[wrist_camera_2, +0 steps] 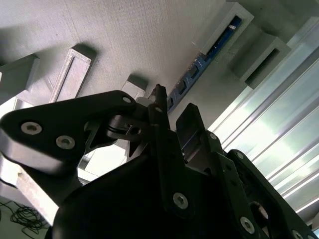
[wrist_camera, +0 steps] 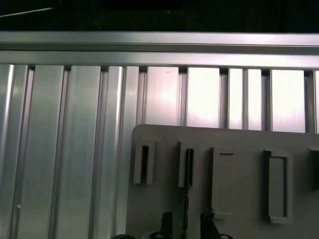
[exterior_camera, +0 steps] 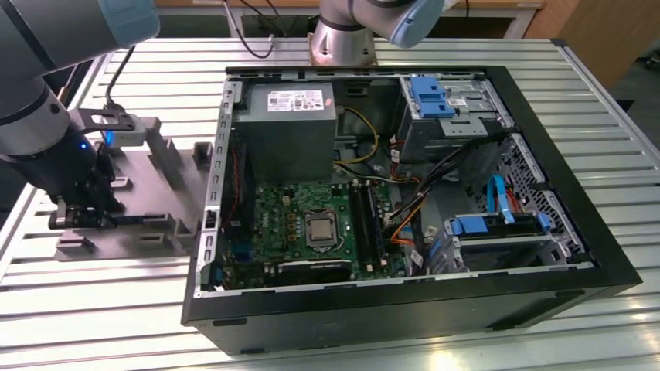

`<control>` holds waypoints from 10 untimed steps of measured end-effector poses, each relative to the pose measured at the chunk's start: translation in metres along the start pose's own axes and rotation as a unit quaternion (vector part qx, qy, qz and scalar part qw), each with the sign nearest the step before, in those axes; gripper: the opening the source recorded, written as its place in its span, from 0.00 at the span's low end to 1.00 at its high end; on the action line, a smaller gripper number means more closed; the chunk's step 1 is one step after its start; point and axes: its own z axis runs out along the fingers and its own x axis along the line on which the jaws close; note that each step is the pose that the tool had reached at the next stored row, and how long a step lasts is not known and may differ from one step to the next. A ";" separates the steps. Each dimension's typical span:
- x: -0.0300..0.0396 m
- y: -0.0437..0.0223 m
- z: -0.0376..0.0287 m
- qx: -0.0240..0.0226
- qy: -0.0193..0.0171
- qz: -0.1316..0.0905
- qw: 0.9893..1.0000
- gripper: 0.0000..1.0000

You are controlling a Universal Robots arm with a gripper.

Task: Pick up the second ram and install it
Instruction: 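Pick up the second ram and move it above second insertion slot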

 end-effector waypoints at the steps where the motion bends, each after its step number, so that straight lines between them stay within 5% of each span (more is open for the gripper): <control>1: 0.0000 0.0000 0.0000 0.000 0.000 0.000 1.000 0.36; 10: 0.0000 0.0000 -0.0014 0.000 0.000 0.000 1.000 0.27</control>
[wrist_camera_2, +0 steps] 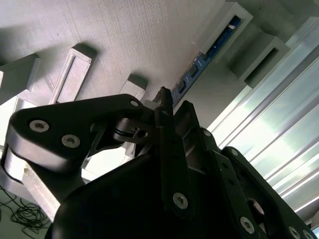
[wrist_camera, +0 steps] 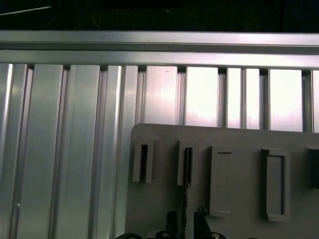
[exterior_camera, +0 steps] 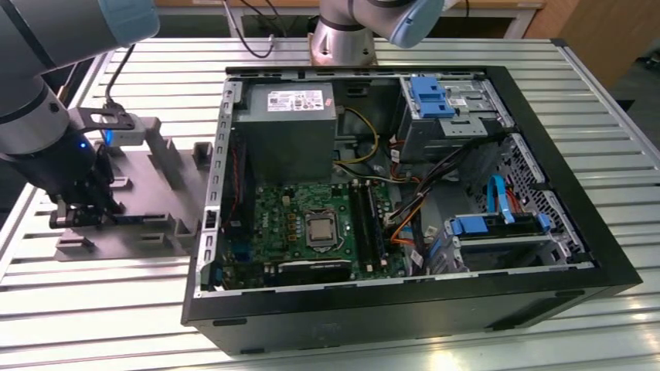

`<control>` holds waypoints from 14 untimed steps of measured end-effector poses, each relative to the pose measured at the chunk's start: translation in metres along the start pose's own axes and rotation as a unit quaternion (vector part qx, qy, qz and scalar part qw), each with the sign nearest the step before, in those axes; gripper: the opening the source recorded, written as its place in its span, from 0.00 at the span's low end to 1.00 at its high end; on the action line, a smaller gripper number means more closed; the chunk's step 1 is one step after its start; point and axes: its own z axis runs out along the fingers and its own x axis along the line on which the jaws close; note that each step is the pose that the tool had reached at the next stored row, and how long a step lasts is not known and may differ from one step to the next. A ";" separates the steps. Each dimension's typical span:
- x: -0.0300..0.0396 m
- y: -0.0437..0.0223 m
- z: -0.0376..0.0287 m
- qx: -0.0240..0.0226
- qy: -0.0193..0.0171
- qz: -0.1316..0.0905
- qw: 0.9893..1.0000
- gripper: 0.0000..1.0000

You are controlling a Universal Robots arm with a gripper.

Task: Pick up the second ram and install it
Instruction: 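Pick up the second ram and move it above second insertion slot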

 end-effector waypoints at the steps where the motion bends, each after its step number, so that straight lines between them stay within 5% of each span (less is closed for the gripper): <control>1: 0.0000 0.0000 0.0000 0.000 0.000 0.000 1.000 0.27; 14: 0.0000 0.0001 -0.0006 0.000 0.000 0.000 1.000 0.19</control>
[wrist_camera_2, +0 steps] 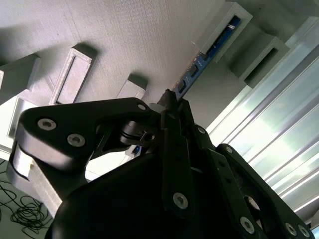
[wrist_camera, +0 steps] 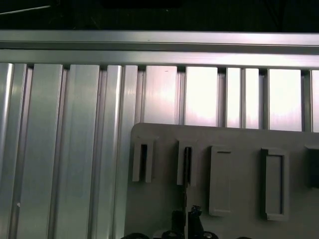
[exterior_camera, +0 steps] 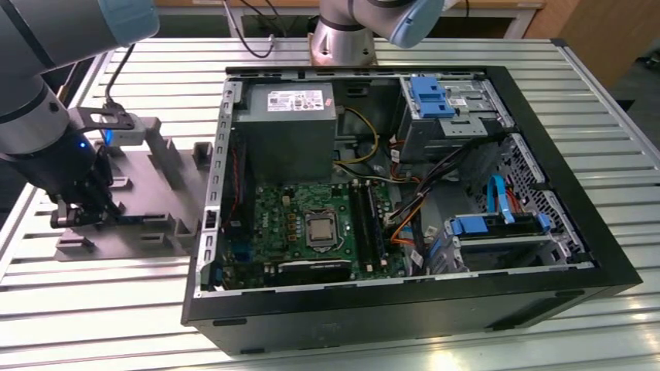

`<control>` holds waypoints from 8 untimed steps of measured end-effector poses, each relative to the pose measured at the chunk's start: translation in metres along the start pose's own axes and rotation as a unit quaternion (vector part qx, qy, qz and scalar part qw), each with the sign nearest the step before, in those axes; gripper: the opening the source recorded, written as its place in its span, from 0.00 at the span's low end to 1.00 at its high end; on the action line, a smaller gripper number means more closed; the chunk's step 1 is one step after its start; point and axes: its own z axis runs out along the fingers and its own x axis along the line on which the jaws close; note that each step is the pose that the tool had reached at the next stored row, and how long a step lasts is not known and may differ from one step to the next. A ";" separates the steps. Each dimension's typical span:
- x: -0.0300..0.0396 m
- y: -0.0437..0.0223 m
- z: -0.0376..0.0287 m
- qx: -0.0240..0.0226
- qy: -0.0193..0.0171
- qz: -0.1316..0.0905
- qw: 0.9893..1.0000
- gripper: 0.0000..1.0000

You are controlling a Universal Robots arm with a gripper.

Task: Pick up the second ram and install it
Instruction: 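Pick up the second ram and move it above second insertion slot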

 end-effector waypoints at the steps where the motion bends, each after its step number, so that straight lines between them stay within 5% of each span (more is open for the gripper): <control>1: 0.0000 0.0000 0.0000 0.000 0.000 0.000 1.000 0.19; 8: 0.0000 0.0000 -0.0003 0.000 0.000 0.000 1.000 0.12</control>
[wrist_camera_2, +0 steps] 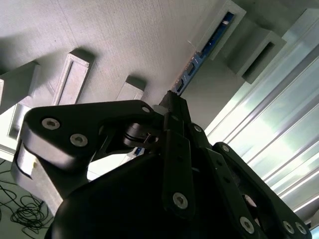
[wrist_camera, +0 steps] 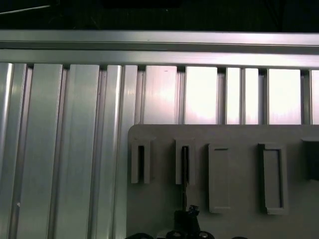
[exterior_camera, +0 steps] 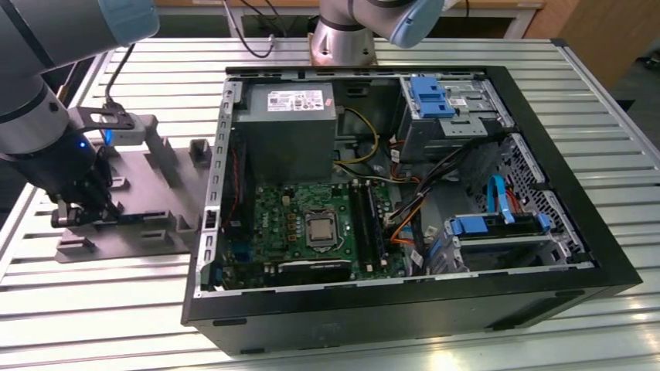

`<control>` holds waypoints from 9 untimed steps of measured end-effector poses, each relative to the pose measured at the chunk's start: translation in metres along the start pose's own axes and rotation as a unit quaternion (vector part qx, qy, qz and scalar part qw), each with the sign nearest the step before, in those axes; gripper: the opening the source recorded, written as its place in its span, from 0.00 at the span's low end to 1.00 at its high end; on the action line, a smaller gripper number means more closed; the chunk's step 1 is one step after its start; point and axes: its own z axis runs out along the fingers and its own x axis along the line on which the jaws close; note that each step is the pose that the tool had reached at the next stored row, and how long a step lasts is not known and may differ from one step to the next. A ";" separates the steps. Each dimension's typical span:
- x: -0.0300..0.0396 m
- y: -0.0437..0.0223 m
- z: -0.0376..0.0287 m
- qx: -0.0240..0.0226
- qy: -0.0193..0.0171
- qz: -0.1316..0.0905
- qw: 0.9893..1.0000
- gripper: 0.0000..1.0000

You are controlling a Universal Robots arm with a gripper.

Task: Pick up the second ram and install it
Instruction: 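Pick up the second ram and move it above second insertion slot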

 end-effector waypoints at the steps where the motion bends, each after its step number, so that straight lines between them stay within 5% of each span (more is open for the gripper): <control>1: 0.0000 0.0000 0.0000 0.000 0.000 0.000 1.000 0.12; 9: 0.0000 0.0000 0.0001 0.000 0.000 0.017 1.000 0.12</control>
